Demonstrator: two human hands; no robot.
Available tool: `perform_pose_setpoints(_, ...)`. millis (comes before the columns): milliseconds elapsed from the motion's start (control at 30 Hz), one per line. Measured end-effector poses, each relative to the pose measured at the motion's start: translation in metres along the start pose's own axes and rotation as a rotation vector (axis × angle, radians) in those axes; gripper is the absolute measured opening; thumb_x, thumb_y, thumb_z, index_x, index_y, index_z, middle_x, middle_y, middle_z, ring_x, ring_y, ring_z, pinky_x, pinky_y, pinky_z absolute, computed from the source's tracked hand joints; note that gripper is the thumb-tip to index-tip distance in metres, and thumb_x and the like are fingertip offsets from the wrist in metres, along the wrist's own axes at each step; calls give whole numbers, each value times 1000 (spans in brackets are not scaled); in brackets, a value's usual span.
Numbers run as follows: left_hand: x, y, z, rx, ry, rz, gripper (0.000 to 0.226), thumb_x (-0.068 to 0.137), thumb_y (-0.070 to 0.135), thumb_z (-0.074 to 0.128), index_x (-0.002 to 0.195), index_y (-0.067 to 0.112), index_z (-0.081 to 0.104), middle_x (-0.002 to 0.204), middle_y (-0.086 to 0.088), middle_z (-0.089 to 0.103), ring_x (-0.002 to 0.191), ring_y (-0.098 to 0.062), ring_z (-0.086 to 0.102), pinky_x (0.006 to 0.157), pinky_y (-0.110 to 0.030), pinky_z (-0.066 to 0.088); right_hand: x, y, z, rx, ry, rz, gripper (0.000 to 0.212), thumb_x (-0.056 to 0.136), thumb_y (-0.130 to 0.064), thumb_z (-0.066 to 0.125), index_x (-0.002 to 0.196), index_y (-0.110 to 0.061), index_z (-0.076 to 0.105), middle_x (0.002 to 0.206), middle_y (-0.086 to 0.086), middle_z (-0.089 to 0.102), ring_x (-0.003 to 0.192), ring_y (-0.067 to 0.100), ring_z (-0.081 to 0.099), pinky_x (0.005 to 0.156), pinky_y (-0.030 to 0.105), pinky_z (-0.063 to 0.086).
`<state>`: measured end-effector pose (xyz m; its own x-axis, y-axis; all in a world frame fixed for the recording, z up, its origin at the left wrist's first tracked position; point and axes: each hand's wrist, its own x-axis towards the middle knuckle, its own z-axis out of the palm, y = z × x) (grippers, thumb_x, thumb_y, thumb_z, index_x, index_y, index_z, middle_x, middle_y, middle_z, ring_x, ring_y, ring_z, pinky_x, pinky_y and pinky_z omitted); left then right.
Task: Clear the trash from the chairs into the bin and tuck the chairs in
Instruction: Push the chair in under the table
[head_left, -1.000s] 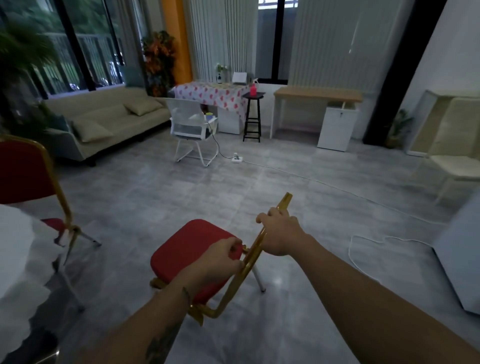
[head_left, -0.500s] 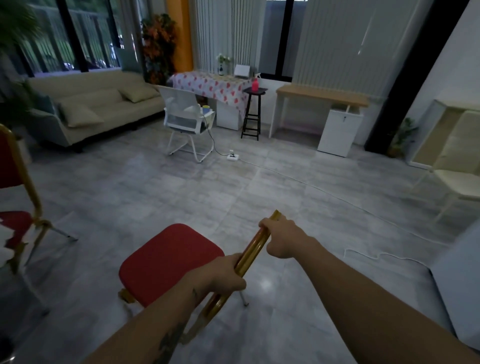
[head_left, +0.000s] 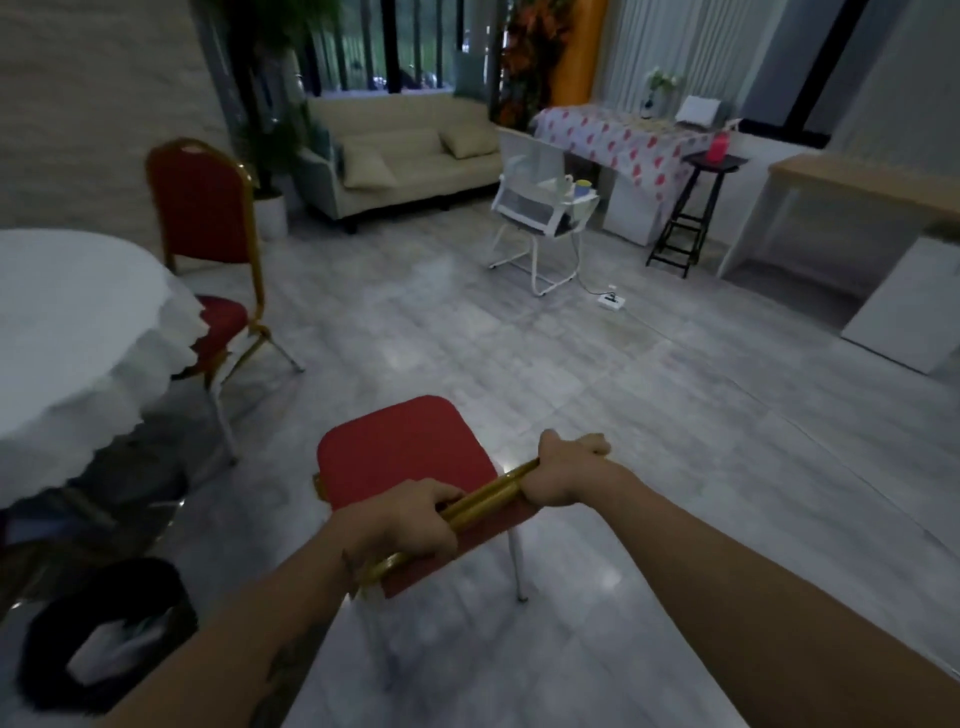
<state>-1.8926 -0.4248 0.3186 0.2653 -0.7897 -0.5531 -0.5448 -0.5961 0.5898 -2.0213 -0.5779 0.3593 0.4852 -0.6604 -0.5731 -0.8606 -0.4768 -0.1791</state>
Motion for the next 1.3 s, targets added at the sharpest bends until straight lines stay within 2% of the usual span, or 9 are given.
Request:
perform_pose_setpoints(167,-10,-9,23,-159,273,-81,22,67,27,66,88,28,71,82,-2,68,76,-19,65,71,-39,55,5,7,6,219,41,-125,74,84,-22,56,147,-6,21,110,17,47,88,21,56,69,34,55)
perform_pose_setpoints(333,-12,-1,28,-162,373,-138,25,70,24,67,94,31,72,83,3,67,77,-19,65,62,-28,51,3,7,4,275,90,-202,70,74,-27,57,136,-6,32,107,14,48,96,25,56,77,41,58)
perform_pose_setpoints(467,-3,-1,23,-149,412,-162,27,65,29,67,91,29,73,84,-1,69,79,-22,67,67,-35,55,19,16,-8,332,160,-281,39,87,-15,62,119,-4,44,82,3,32,72,11,38,74,34,54)
perform_pose_setpoints(600,14,-5,18,-145,500,-169,30,58,40,63,83,26,72,79,-1,69,78,-25,68,69,-39,55,46,36,-28,482,177,-353,47,83,-10,66,125,-20,48,121,13,44,95,19,57,55,22,47)
perform_pose_setpoints(667,24,-7,13,-110,525,-178,30,59,41,61,82,24,71,77,1,69,74,-22,67,69,-38,55,61,50,-31,602,164,-400,63,84,-7,68,138,-23,41,123,9,55,95,14,60,67,23,49)
perform_pose_setpoints(800,38,-9,3,-57,522,-223,21,61,37,64,75,22,67,75,1,68,73,-21,67,66,-35,56,85,51,-34,922,130,-277,89,81,-9,68,155,-22,20,125,9,57,115,27,59,101,50,51)
perform_pose_setpoints(900,40,-10,-6,-58,489,-252,17,63,36,68,74,24,65,77,4,66,73,-18,65,59,-28,48,90,28,-34,1180,-34,-86,46,85,-11,63,128,-1,50,101,12,60,96,31,63,81,52,58)
perform_pose_setpoints(967,41,-11,-9,-51,486,-269,15,64,35,70,74,25,63,75,6,63,70,-15,62,56,-23,41,85,10,-30,1213,-225,-38,22,88,-20,62,106,-7,62,97,17,64,91,36,65,83,58,57)
perform_pose_setpoints(1300,63,-3,-29,-100,486,-401,10,64,28,65,67,19,61,74,0,62,75,-23,66,64,-33,54,141,-25,-43,1239,-361,-139,31,89,-19,67,113,-4,56,118,18,57,109,35,61,61,46,63)
